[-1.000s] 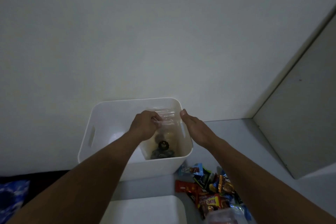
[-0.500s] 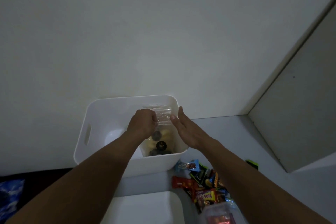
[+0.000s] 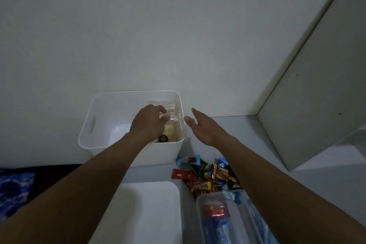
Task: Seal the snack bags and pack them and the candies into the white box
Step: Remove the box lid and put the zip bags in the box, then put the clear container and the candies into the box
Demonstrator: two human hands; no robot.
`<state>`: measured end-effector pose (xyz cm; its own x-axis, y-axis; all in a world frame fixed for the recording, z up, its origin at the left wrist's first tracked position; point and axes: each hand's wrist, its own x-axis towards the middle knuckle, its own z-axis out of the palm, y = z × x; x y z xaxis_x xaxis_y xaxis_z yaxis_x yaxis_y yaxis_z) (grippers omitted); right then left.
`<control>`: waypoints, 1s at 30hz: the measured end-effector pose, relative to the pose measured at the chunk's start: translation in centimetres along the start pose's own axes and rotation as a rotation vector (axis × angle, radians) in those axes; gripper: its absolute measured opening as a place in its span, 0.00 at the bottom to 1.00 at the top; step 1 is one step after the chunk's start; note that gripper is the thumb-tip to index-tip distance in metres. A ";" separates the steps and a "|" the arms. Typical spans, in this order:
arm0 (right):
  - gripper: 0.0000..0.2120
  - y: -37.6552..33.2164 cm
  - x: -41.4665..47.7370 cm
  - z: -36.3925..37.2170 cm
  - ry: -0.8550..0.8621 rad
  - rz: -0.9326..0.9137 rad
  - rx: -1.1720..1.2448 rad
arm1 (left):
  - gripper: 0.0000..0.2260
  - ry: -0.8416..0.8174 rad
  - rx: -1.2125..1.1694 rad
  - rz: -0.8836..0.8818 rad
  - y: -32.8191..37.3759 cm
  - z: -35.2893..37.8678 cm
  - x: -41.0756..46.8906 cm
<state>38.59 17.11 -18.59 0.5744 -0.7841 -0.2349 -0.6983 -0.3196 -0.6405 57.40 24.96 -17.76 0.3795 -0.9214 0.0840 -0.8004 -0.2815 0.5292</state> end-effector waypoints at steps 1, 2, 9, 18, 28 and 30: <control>0.35 0.5 -0.9 -0.3 0.002 -0.006 -0.016 | 0.15 0.022 -0.011 0.016 0.8 0.1 -1.4; 0.34 0.9 -1.8 -0.6 0.009 -0.011 -0.029 | 0.15 0.041 -0.016 0.035 1.6 0.3 -2.9; 0.34 5.7 -10.2 -0.6 -0.008 -0.041 -0.110 | 0.14 0.194 -0.043 0.082 6.2 5.1 -13.3; 0.29 12.0 -18.6 4.9 -0.055 -0.043 -0.119 | 0.22 -0.025 0.020 -0.032 6.6 12.8 -23.2; 0.22 15.0 -21.9 8.7 -0.039 0.042 -0.151 | 0.22 -0.165 -0.119 -0.179 7.0 16.3 -27.3; 0.26 15.2 -22.0 9.3 -0.040 0.100 -0.130 | 0.19 -0.178 -0.152 -0.228 6.8 16.9 -27.3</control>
<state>19.35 34.44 -29.96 0.5141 -0.7943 -0.3236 -0.8006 -0.3090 -0.5134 33.70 43.69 -30.70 0.4433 -0.8755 -0.1924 -0.6208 -0.4547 0.6386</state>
